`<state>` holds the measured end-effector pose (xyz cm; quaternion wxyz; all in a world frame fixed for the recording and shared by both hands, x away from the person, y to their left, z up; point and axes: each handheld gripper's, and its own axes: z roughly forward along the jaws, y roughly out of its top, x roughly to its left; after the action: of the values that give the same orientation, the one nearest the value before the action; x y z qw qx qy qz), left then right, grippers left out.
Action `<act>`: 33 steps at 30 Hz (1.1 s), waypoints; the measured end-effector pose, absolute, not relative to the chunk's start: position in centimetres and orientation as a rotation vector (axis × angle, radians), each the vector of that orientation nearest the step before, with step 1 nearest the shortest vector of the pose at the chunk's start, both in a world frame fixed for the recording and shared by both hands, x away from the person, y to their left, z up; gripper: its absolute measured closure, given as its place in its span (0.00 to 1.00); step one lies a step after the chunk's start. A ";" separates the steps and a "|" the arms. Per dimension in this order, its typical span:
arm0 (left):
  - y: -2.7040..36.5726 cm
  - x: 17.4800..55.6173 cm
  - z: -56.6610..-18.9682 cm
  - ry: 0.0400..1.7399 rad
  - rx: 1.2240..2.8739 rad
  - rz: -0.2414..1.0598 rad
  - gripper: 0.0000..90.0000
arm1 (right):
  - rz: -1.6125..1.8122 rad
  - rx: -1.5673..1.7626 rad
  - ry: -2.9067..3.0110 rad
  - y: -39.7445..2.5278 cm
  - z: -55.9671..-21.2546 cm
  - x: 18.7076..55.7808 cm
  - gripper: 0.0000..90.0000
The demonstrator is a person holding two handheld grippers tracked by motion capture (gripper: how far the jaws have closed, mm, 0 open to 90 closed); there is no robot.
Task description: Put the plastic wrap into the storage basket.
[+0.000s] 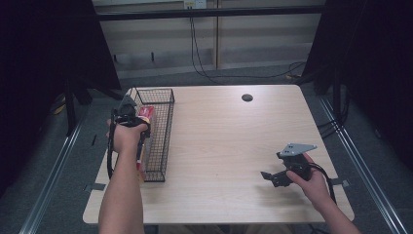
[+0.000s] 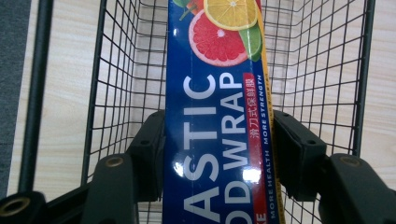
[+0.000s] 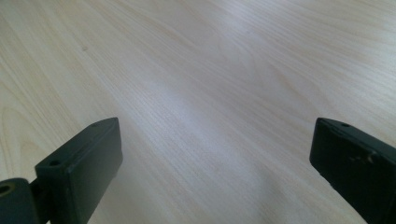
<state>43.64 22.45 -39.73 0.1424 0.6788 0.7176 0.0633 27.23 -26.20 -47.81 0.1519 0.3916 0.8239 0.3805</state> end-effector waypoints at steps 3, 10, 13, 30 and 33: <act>22.6 43.7 -39.8 2.070 1.955 0.182 0.48 | 1.089 1.125 2.372 -26.2 -47.9 27.1 0.03; 22.4 43.6 -39.9 2.065 1.947 0.215 0.46 | 1.080 1.112 2.376 -26.1 -47.9 26.9 0.03; 22.5 43.5 -39.8 2.070 1.941 0.216 0.45 | 1.073 1.107 2.376 -26.2 -47.9 26.7 0.03; 23.5 42.7 -37.8 2.052 1.852 0.215 0.21 | 1.052 1.112 2.371 -26.7 -47.9 26.1 0.03; 23.6 42.6 -37.4 2.051 1.846 0.224 0.19 | 1.050 1.110 2.370 -26.7 -47.8 26.0 0.03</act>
<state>42.58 23.58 -37.41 0.1854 0.6551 0.7281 0.0794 26.02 -26.69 -47.84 0.1605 0.3885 0.8296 0.3675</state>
